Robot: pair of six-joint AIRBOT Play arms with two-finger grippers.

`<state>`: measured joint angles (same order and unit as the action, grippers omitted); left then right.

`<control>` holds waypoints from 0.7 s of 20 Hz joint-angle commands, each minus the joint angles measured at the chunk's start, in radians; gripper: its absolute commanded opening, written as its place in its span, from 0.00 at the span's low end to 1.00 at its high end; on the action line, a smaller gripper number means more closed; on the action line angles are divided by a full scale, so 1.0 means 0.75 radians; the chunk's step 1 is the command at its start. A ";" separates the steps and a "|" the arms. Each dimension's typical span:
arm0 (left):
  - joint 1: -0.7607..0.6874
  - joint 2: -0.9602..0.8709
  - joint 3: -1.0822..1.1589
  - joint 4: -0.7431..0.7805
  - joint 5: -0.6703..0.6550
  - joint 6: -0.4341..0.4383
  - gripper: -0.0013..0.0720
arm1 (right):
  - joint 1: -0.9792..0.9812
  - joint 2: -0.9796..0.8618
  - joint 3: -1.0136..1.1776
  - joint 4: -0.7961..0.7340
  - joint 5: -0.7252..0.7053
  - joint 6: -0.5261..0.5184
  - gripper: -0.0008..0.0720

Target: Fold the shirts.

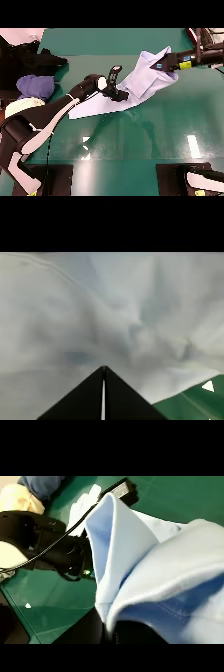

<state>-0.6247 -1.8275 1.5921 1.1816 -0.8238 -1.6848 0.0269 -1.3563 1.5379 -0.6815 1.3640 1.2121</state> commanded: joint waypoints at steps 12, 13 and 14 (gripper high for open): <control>0.461 0.565 0.017 0.405 -0.478 0.136 0.05 | 0.551 -0.412 0.455 -0.071 -0.221 0.179 0.03; 0.502 0.624 0.017 0.421 -0.514 0.159 0.05 | 0.583 -0.441 0.466 -0.073 -0.223 0.178 0.03; 0.537 0.672 0.017 0.435 -0.541 0.164 0.05 | 0.616 -0.469 0.469 -0.072 -0.239 0.178 0.03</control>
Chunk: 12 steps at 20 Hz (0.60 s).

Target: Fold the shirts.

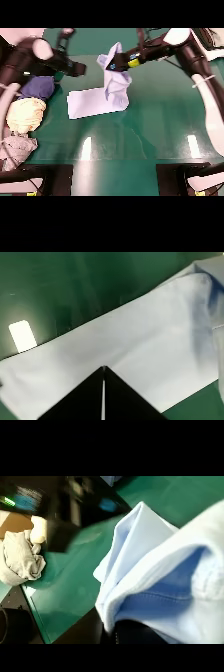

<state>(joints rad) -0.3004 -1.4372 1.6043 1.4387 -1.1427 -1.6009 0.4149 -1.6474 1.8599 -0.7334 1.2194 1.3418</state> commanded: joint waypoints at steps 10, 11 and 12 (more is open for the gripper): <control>0.196 0.319 -0.002 0.204 -0.262 0.085 0.05 | 0.343 -0.281 0.040 -0.001 -0.441 -0.036 0.03; 0.196 0.319 -0.002 0.204 -0.262 0.085 0.05 | 0.371 -0.298 0.040 0.002 -0.500 -0.036 0.04; 0.196 0.319 -0.002 0.202 -0.263 0.085 0.05 | 0.401 -0.316 0.040 0.016 -0.550 -0.062 0.16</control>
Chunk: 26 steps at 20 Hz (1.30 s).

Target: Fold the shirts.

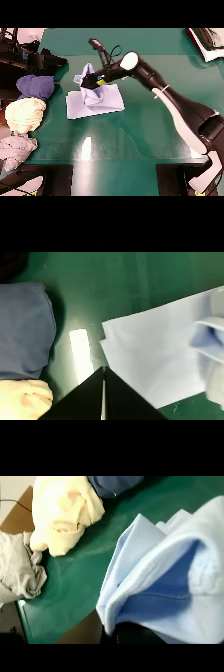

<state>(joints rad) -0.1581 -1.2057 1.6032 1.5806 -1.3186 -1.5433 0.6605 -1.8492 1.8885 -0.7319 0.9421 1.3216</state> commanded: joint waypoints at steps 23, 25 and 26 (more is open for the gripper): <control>0.007 0.006 -0.008 -0.074 -0.057 0.005 0.05 | -0.669 0.099 -0.628 0.044 0.260 -0.123 0.94; 0.007 0.006 -0.015 -0.094 -0.062 0.004 0.05 | -0.631 0.045 -0.628 0.090 0.247 -0.123 0.94; 0.007 0.006 -0.016 -0.100 -0.064 0.004 0.05 | -0.614 0.019 -0.628 0.135 0.238 -0.124 0.94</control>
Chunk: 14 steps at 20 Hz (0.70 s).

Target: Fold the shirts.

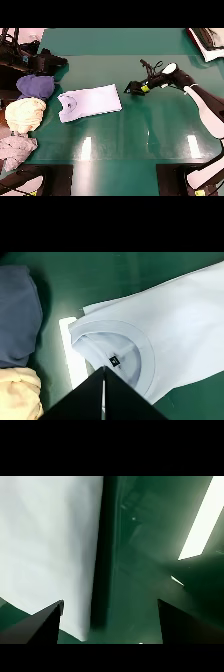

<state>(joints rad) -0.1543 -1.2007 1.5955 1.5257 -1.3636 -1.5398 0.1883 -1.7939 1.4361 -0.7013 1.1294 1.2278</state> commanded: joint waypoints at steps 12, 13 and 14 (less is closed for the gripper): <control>0.002 -0.001 -0.006 -0.031 -0.077 -0.001 0.05 | 0.306 -0.326 0.312 0.237 0.002 -0.028 0.53; 0.002 -0.001 -0.006 -0.031 -0.078 -0.002 0.05 | 0.317 -0.327 0.314 0.238 -0.016 -0.050 0.31; 0.002 -0.001 -0.006 -0.031 -0.078 -0.003 0.05 | 0.320 -0.323 0.314 0.239 -0.034 -0.085 0.04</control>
<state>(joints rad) -0.1543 -1.2007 1.5917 1.5028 -1.4078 -1.5402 0.3996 -2.0171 1.6398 -0.5381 1.1187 1.1995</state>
